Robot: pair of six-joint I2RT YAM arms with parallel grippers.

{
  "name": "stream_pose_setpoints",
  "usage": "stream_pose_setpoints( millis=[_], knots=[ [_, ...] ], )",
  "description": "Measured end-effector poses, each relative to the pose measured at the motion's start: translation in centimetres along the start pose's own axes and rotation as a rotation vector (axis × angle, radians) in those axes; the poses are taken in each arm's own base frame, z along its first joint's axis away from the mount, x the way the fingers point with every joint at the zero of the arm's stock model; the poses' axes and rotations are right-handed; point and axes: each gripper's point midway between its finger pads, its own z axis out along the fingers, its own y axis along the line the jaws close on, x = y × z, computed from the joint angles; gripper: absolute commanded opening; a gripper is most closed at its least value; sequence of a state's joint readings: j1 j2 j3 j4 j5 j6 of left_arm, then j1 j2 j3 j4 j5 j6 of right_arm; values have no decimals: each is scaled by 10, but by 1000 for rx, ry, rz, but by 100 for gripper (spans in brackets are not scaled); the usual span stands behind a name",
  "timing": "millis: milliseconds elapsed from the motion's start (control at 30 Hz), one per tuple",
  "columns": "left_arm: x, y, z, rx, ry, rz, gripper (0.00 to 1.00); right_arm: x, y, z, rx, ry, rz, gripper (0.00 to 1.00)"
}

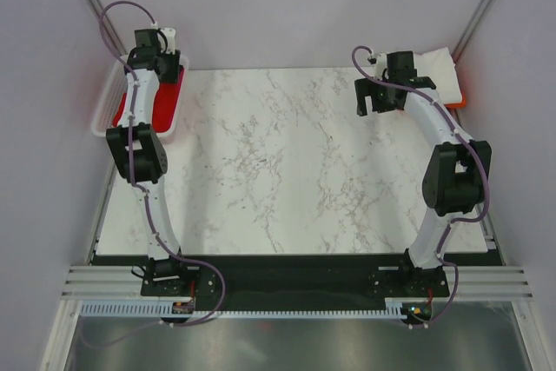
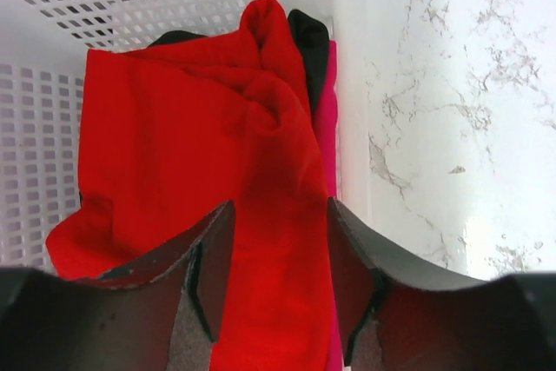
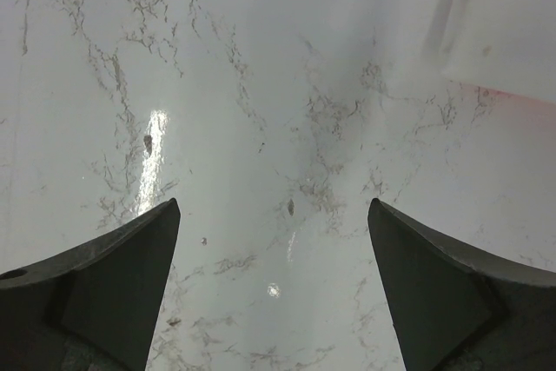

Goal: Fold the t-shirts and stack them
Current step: Grab the tshirt from the pile

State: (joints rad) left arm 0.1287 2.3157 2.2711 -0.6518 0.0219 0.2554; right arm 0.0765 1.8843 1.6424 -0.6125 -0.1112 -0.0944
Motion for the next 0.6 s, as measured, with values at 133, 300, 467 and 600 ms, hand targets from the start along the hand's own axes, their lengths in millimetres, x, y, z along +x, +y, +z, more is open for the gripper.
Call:
stream_pose_setpoints(
  millis=[133,300,467,600],
  knots=[
    [-4,2,6,-10,-15,9,22,1,9,1,-13,6,-23,98],
    [-8,9,8,-41,-28,18,2,4,20,3,-28,13,-50,98],
    [-10,12,8,-59,-35,18,2,3,26,3,-34,13,-69,98],
    [-17,13,0,-59,-50,18,2,3,25,3,-31,13,-75,98]
  ],
)
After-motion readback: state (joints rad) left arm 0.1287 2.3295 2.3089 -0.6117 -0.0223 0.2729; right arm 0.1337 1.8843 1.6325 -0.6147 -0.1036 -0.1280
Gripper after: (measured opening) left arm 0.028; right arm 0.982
